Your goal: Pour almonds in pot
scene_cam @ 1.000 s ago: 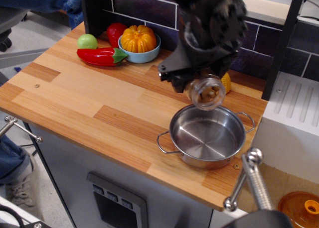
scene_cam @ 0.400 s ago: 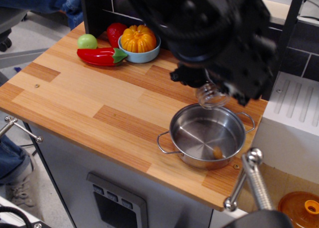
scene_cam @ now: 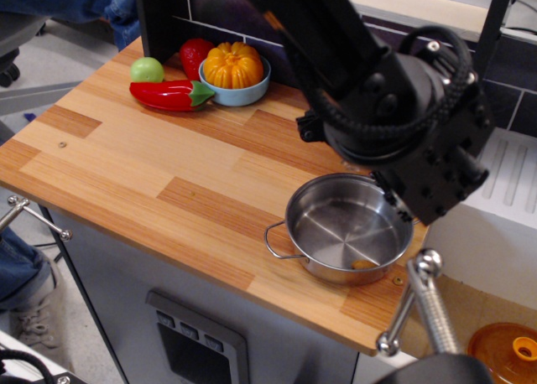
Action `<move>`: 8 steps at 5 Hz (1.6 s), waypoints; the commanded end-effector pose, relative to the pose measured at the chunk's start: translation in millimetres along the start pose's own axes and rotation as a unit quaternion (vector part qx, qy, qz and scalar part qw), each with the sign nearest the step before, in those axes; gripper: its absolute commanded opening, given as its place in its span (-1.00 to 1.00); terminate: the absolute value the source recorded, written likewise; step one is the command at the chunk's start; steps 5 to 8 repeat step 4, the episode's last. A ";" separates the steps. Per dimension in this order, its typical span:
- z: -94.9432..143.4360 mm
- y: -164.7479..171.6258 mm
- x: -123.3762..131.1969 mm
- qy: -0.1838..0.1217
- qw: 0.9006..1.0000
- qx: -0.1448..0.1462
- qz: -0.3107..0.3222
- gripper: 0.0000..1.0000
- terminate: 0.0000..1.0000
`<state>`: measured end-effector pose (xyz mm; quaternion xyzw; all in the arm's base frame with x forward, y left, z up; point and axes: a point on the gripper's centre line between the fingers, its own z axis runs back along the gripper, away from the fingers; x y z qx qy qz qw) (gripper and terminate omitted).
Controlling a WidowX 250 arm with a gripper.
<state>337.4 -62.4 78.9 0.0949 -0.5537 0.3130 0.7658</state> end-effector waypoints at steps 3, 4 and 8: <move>16.0 11.8 18.0 -0.056 0.997 -0.062 0.001 -1.00 -1.00; 22.2 19.3 -1.0 -0.048 0.995 -0.078 -0.039 -1.00 1.00; 22.2 19.3 -1.0 -0.048 0.995 -0.078 -0.039 -1.00 1.00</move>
